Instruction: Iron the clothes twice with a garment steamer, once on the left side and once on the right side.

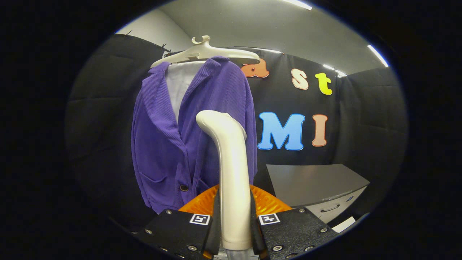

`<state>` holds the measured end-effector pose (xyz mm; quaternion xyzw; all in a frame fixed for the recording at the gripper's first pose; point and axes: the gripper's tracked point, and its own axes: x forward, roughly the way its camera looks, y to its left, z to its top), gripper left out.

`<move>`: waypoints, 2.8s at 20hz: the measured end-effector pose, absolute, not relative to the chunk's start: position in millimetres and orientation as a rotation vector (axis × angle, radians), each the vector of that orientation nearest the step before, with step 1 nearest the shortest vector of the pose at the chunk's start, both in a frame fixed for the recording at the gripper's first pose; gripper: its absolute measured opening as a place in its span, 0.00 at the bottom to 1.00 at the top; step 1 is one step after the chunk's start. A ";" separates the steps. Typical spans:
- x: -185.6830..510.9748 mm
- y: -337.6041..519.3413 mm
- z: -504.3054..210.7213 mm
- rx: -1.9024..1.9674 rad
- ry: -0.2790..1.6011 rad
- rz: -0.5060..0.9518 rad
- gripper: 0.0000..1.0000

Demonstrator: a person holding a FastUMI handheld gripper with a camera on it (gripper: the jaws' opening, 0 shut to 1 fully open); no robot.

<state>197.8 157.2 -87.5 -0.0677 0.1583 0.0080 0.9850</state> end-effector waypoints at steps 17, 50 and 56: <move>160.0 139.6 -218.1 -0.176 0.529 0.049 0.35; 48.4 118.9 -320.2 -0.139 0.929 0.147 0.35; 39.0 153.9 -250.9 -0.172 0.849 0.267 0.35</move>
